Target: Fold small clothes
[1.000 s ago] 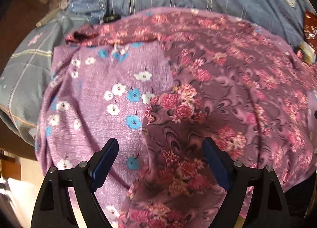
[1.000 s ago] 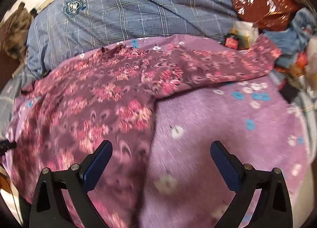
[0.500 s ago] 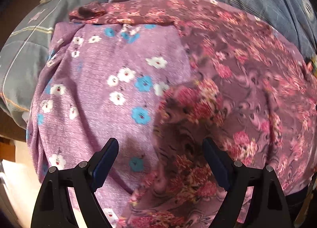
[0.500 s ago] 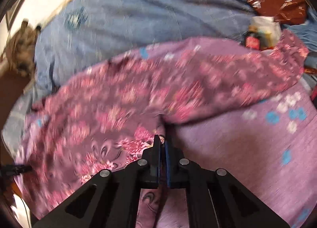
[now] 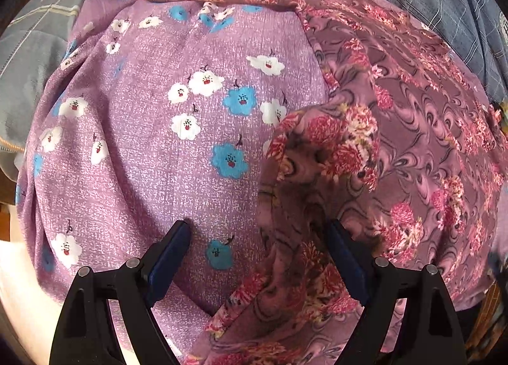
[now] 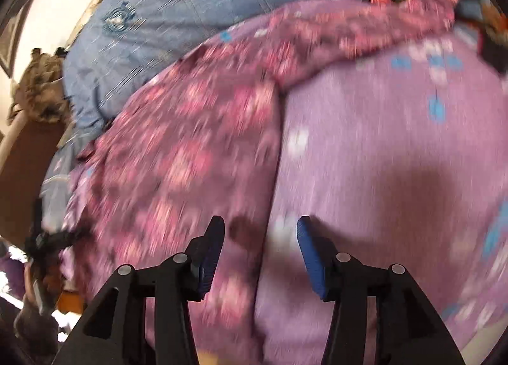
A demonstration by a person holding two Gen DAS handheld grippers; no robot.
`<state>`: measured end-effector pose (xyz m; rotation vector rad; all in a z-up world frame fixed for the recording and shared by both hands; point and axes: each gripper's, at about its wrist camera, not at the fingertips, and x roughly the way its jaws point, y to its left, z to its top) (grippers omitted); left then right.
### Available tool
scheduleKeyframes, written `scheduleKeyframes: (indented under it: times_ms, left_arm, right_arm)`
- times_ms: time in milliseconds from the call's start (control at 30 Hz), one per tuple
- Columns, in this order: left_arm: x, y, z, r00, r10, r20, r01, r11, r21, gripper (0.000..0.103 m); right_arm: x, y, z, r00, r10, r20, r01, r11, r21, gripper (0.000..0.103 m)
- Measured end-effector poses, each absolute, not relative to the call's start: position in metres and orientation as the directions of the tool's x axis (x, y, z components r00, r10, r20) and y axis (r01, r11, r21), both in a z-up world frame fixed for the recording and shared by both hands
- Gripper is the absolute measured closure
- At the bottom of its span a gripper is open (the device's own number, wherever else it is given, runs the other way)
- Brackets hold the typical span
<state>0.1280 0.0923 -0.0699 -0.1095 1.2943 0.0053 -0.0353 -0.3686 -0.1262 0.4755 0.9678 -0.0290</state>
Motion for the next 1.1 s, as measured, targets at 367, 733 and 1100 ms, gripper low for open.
scheduleKeyframes:
  times_ms: [367, 733, 1100]
  left_arm:
    - [0.099, 0.084, -0.056, 0.249, -0.093, -0.964, -0.072, 0.991, -0.114, 0.018]
    - [0.089, 0.063, -0.064, 0.193, -0.030, -0.981, 0.001, 1.000, -0.031, 0.021]
    - [0.147, 0.007, -0.022, 0.294, -0.180, -0.939, 0.059, 0.984, -0.170, 0.021]
  right_arm:
    - [-0.050, -0.341, -0.126, 0.570, 0.267, -0.777, 0.098, 0.917, 0.387, 0.098]
    - [-0.058, -0.417, -0.118, 0.578, 0.190, -0.793, 0.287, 0.863, 0.416, 0.092]
    - [0.040, -0.440, -0.083, 0.685, 0.172, -0.708, 0.295, 0.823, 0.486, 0.049]
